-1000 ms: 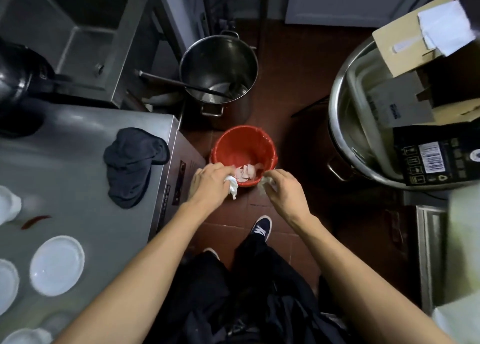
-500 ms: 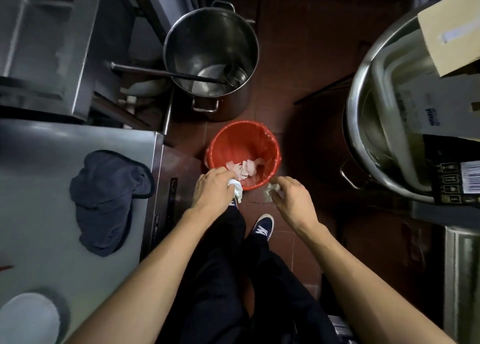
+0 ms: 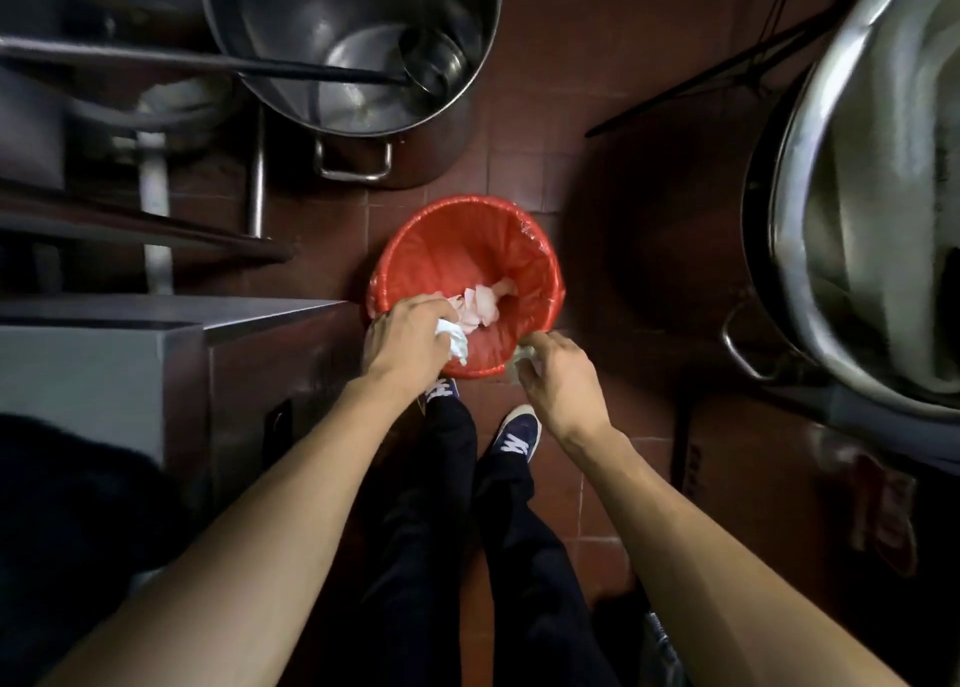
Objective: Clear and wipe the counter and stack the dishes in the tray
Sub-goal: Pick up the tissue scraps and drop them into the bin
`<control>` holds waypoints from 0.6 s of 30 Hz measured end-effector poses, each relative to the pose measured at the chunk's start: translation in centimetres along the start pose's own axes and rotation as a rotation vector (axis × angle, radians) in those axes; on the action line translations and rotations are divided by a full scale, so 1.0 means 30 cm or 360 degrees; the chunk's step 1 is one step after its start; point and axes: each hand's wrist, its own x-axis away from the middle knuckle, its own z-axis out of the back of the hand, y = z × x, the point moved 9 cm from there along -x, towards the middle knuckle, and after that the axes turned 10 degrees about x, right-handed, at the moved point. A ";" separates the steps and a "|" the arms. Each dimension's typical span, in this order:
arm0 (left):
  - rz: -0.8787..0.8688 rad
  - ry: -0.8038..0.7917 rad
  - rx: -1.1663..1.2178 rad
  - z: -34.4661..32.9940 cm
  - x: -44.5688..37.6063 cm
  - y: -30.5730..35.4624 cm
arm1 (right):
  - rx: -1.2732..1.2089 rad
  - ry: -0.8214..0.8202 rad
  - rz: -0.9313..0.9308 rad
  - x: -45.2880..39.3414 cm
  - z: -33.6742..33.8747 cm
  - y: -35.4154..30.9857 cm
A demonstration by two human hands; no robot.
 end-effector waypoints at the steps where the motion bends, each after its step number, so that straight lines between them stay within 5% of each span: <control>1: 0.0015 -0.0003 0.0001 -0.013 -0.030 -0.017 | 0.0002 -0.0026 0.0000 -0.026 -0.025 0.010; 18: 0.0135 -0.0113 -0.0001 -0.187 -0.161 -0.183 | 0.0115 -0.0166 0.0000 -0.193 -0.185 0.102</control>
